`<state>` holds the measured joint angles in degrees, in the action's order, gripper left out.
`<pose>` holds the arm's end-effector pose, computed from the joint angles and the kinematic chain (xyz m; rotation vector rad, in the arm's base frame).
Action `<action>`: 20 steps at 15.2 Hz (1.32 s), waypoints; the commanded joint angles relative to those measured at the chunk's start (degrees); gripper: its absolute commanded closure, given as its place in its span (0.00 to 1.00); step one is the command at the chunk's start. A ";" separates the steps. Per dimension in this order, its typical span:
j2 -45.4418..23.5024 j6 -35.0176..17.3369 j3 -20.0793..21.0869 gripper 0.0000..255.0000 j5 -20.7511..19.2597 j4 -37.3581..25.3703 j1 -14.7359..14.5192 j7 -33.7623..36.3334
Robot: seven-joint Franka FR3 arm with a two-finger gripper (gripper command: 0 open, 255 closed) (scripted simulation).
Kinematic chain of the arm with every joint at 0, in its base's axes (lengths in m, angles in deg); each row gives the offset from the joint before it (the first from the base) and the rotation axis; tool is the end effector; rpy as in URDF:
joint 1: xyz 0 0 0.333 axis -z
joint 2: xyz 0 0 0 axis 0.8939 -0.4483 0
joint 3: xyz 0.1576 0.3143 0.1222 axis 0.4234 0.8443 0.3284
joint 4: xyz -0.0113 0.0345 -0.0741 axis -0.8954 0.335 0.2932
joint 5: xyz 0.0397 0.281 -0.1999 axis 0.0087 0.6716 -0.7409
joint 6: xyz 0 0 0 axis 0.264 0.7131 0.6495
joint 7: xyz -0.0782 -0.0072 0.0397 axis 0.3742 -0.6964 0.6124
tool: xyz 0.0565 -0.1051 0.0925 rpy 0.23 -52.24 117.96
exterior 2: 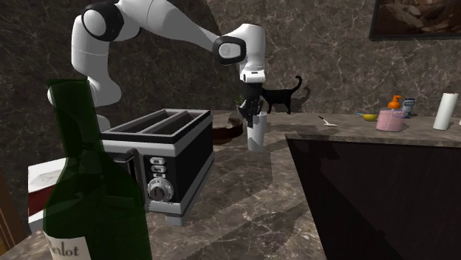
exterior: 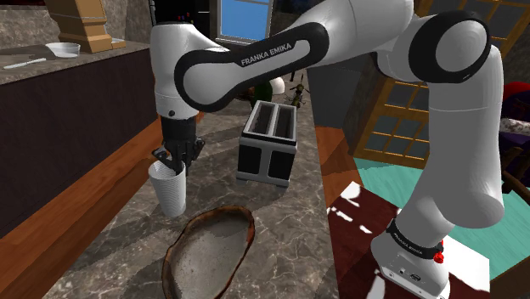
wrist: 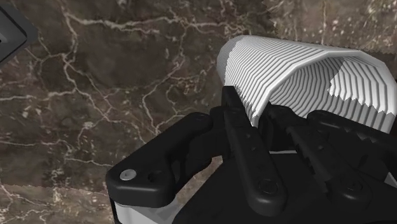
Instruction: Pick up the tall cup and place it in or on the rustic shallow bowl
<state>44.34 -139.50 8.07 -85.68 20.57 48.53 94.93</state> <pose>0.5313 0.3876 0.4147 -3.0600 -0.0521 0.0693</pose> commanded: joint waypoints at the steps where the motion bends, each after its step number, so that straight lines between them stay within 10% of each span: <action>1: 0.80 1.18 0.17 1.00 0.34 -0.43 0.17 -0.13; 20: 3.01 14.77 0.96 1.00 1.44 -12.08 -0.34 -0.18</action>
<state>47.44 -125.71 9.00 -84.22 9.55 48.31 94.71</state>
